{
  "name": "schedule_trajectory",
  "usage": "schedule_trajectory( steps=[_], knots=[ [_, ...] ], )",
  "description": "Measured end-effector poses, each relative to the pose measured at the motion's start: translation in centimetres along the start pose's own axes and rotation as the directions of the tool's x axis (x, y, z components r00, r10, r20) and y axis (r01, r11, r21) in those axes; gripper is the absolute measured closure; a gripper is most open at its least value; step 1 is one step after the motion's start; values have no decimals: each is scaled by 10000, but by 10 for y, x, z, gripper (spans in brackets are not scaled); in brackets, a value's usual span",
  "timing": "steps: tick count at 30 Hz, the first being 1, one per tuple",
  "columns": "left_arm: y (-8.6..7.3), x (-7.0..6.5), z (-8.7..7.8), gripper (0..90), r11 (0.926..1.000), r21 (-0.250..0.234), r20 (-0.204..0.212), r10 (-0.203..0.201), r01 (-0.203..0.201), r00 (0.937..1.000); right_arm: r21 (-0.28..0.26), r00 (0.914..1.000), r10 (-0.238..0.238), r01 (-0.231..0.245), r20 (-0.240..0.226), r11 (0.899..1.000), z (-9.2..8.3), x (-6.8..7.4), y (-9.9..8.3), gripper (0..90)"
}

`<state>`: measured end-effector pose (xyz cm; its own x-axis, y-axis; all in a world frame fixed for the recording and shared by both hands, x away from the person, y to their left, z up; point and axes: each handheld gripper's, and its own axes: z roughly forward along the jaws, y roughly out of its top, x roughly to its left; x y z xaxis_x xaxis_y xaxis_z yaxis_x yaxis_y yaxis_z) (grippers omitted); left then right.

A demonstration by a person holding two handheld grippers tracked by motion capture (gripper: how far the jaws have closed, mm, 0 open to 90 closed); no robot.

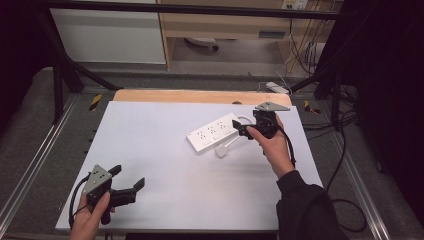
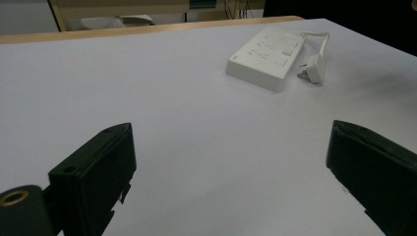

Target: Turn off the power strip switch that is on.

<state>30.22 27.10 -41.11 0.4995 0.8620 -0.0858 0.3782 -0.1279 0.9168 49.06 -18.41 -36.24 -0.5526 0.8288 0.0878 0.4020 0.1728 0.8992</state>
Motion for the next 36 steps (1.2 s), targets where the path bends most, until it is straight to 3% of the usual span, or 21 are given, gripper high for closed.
schedule_trajectory(
  steps=[25,36],
  knots=[
    [0,0,0,46,10000,-16,39,23,-23,10000,218,9998,166,-165,-70,9996,23,5,-9,70],
    [0,-1,0,46,10000,16,73,43,-43,10000,280,9996,85,-78,-277,9996,35,14,-13,168]
  ],
)
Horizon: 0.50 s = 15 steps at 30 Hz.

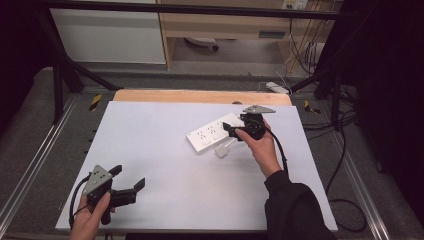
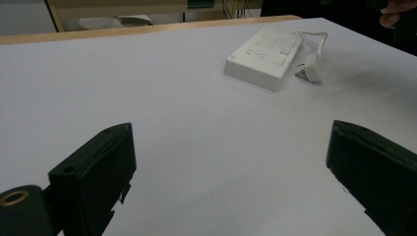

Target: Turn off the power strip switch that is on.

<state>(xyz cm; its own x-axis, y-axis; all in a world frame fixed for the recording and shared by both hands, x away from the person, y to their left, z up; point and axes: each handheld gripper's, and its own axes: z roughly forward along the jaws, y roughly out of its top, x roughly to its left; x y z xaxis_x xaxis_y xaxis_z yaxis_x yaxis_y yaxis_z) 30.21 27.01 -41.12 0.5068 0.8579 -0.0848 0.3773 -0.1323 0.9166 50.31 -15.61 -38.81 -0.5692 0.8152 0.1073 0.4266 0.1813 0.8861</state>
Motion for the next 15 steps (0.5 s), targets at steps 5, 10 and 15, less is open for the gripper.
schedule_trajectory(
  steps=[5,10,15],
  knots=[
    [0,0,0,46,10000,-4,2,0,0,10000,63,9999,93,-92,-103,9999,5,2,-2,192],
    [0,0,0,46,10000,-8,14,-7,7,10000,3,9999,18,-17,-170,10000,8,4,-3,294],
    [0,0,0,46,10000,-14,16,-9,9,10000,-25,9997,-209,208,-109,9998,11,9,-5,413]
  ],
)
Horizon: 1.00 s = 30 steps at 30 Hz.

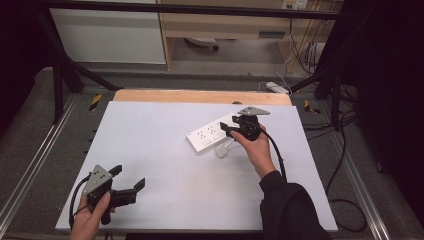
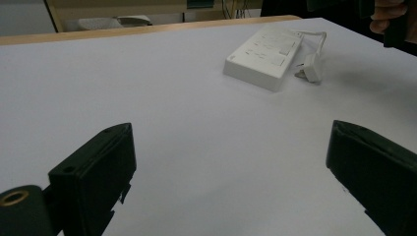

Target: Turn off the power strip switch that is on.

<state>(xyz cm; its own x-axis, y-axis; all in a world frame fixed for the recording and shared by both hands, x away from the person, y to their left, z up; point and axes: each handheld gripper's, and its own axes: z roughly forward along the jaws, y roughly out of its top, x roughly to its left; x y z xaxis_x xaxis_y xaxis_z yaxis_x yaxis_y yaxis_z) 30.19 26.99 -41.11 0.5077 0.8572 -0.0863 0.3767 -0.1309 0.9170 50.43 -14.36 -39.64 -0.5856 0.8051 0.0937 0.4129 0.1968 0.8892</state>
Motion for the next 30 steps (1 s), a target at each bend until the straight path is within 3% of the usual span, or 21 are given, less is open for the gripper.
schedule_trajectory(
  steps=[5,16,22,30],
  knots=[
    [0,0,0,46,10000,-3,4,7,-7,10000,222,9997,-243,241,81,9995,7,5,-4,517],
    [0,0,0,46,10000,-28,24,29,-29,10000,-200,9960,-632,646,639,9977,13,11,-5,758],
    [0,0,0,46,10000,-29,66,51,-51,10000,-574,9997,-75,88,231,9983,15,11,-5,853],
    [0,-1,0,46,10000,-24,60,73,-72,10000,-281,9993,-54,65,381,9996,22,9,-10,900]
  ],
)
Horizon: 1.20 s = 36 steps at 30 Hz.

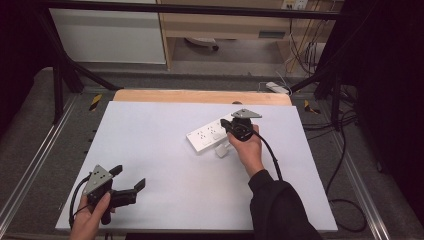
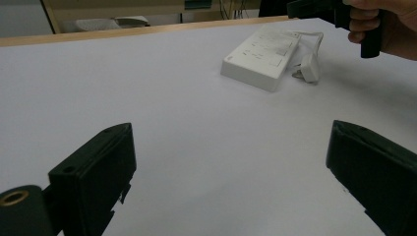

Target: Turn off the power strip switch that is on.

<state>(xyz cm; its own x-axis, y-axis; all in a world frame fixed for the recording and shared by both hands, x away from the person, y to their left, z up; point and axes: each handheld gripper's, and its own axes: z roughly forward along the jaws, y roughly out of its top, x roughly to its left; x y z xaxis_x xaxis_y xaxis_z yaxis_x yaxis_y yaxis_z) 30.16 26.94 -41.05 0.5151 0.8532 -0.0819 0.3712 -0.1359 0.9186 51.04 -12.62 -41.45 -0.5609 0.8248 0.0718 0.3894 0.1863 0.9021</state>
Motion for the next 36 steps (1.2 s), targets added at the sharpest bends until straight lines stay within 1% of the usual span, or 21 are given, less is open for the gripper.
schedule_trajectory(
  steps=[5,15,25,36],
  knots=[
    [0,0,0,46,10000,3,16,-19,19,10000,54,9999,125,-125,65,9999,5,2,-3,900],
    [0,0,0,46,10000,1,27,-13,13,10000,496,9999,118,-118,10,9987,14,4,-10,900],
    [0,0,0,46,10000,12,19,12,-12,10000,603,9997,215,-210,-75,9980,19,5,-13,900],
    [0,-1,0,46,10000,13,42,38,-38,10000,781,9999,99,-88,-131,9969,23,8,-18,900]
  ],
)
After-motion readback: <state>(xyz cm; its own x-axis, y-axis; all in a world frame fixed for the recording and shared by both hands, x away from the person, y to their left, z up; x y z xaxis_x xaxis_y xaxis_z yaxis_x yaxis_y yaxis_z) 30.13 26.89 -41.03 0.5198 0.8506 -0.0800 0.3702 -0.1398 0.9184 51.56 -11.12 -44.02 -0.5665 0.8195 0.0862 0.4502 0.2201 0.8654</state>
